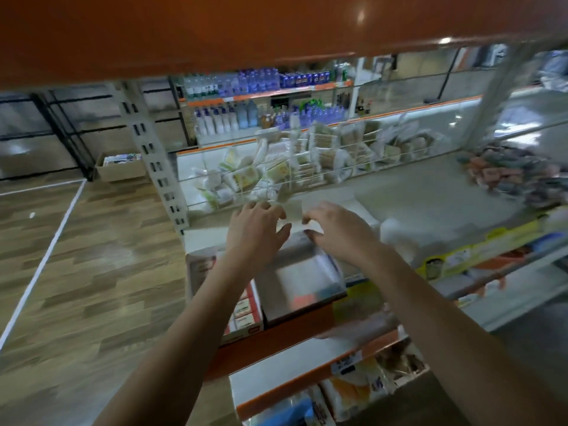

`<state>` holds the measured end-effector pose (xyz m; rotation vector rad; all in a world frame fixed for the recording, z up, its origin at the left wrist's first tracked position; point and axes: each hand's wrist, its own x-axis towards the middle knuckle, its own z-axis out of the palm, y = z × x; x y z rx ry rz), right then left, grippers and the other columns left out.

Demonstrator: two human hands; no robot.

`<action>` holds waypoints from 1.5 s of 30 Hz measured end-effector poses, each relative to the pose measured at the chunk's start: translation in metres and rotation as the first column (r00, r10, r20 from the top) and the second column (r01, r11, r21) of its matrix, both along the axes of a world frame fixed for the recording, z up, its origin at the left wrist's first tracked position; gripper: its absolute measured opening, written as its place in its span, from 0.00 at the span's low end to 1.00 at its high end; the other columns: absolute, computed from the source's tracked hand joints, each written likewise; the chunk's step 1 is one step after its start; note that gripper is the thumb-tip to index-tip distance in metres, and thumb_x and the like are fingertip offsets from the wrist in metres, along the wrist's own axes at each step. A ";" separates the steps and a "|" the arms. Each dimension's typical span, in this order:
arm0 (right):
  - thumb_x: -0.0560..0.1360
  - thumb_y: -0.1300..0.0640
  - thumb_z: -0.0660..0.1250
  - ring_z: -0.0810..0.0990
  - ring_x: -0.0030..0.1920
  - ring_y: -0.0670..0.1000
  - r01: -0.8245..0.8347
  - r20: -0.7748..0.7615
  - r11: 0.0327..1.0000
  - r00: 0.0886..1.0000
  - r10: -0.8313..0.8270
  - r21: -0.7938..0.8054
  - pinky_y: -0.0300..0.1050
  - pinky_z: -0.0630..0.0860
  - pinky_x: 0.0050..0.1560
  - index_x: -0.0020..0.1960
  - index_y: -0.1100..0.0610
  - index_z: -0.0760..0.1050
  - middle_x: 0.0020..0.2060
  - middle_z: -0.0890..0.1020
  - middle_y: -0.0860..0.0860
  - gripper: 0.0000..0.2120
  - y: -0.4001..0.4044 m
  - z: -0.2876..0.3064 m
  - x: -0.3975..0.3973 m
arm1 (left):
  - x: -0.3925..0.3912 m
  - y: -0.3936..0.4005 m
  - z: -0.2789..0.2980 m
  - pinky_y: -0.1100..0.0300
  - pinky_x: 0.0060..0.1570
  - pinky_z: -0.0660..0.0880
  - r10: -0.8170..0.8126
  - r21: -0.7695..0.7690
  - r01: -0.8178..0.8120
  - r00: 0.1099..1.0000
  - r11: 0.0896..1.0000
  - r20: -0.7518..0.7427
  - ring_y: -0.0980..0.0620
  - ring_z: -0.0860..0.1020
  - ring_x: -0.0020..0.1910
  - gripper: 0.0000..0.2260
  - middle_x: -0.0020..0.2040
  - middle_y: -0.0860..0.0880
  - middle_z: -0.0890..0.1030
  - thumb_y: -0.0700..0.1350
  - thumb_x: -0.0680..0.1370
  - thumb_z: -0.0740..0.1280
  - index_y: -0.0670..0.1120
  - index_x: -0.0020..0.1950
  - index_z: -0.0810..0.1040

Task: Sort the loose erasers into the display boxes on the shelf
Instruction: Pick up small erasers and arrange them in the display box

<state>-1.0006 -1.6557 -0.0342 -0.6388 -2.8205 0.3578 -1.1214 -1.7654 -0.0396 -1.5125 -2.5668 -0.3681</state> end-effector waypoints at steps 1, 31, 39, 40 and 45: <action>0.77 0.53 0.64 0.75 0.53 0.50 0.034 -0.003 0.999 0.999 -0.034 0.023 0.42 0.70 0.48 0.60 0.53 0.73 0.57 0.74 0.49 0.12 0.014 0.002 0.012 | 0.010 0.015 0.003 0.53 0.58 0.67 -0.042 -0.015 0.042 0.999 0.999 -0.007 0.47 0.70 0.62 0.16 0.61 0.49 0.76 0.56 0.79 0.59 0.52 0.63 0.74; 0.76 0.53 0.63 0.72 0.61 0.59 0.658 0.105 0.751 0.752 -0.651 -0.058 0.55 0.73 0.57 0.68 0.57 0.67 0.63 0.72 0.58 0.22 0.363 -0.027 0.322 | 0.266 0.443 -0.022 0.47 0.60 0.68 -0.473 -0.217 0.484 0.875 0.848 0.105 0.39 0.66 0.67 0.24 0.70 0.40 0.66 0.55 0.78 0.59 0.46 0.71 0.65; 0.75 0.56 0.63 0.76 0.57 0.57 0.685 0.071 0.726 0.728 -0.682 -0.051 0.53 0.76 0.54 0.64 0.58 0.70 0.58 0.75 0.57 0.18 0.425 -0.028 0.330 | 0.277 0.513 -0.023 0.44 0.59 0.71 -0.543 -0.174 0.546 0.837 0.819 0.071 0.41 0.69 0.65 0.23 0.68 0.41 0.69 0.58 0.77 0.60 0.49 0.69 0.68; 0.75 0.57 0.62 0.75 0.58 0.58 0.689 0.077 0.723 0.725 -0.685 -0.054 0.53 0.75 0.55 0.65 0.58 0.70 0.59 0.74 0.57 0.18 0.433 -0.027 0.330 | 0.278 0.521 -0.023 0.45 0.59 0.71 -0.545 -0.166 0.550 0.835 0.818 0.081 0.41 0.68 0.65 0.23 0.69 0.41 0.68 0.57 0.77 0.61 0.49 0.69 0.68; 0.76 0.55 0.63 0.75 0.59 0.59 0.660 0.086 0.750 0.751 -0.655 -0.052 0.50 0.73 0.55 0.66 0.59 0.68 0.60 0.75 0.58 0.20 0.490 -0.032 0.336 | 0.286 0.564 -0.023 0.51 0.56 0.72 -0.556 -0.093 0.562 0.827 0.822 0.087 0.44 0.70 0.62 0.19 0.63 0.43 0.71 0.53 0.77 0.62 0.47 0.66 0.70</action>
